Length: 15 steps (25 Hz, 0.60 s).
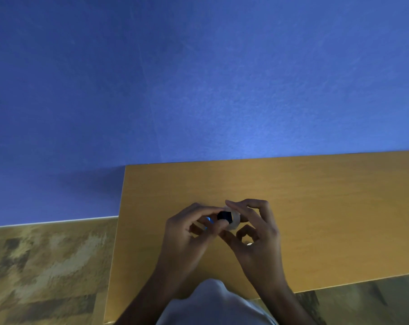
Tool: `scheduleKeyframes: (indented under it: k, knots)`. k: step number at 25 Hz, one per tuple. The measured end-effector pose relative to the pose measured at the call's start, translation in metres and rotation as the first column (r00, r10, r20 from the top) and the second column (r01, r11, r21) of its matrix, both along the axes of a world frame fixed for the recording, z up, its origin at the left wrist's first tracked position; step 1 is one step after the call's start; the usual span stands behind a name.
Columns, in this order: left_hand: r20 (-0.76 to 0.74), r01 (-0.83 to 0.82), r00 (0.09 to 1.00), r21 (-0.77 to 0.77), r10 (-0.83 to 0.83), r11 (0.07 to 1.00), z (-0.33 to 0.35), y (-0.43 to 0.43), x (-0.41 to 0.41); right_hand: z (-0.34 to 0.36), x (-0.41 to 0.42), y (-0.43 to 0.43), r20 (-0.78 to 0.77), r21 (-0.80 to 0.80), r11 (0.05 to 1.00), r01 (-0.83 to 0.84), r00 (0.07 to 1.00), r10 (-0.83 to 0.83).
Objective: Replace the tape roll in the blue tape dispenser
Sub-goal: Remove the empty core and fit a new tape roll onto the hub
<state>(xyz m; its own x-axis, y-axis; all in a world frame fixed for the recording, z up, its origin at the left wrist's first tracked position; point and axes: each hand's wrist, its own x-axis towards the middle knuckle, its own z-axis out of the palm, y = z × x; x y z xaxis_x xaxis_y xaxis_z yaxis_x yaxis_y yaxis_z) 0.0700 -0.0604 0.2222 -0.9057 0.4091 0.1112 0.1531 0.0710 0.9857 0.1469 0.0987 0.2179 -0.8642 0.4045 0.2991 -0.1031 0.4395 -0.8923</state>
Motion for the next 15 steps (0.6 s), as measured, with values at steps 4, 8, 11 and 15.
scheduleKeyframes:
  k: [4,8,11,15]
  knots:
    - [-0.017,-0.013,1.000,-0.007,0.013,1.000,-0.002,0.000,-0.003,0.002,-0.001,-0.001,0.016,-0.055,0.998,-0.039,0.999,0.040]
    - [-0.009,-0.044,0.999,-0.010,0.043,0.999,-0.005,0.001,-0.004,0.003,-0.001,-0.003,0.042,-0.202,0.978,-0.061,0.997,0.071]
    - [-0.012,-0.034,0.999,-0.015,0.033,0.999,-0.008,-0.001,-0.006,0.001,-0.003,-0.004,0.062,-0.292,0.954,-0.061,0.995,0.082]
    - [-0.073,0.006,0.997,-0.044,-0.009,0.999,-0.008,-0.005,-0.012,0.001,-0.004,0.000,0.028,-0.361,0.926,-0.112,0.991,0.131]
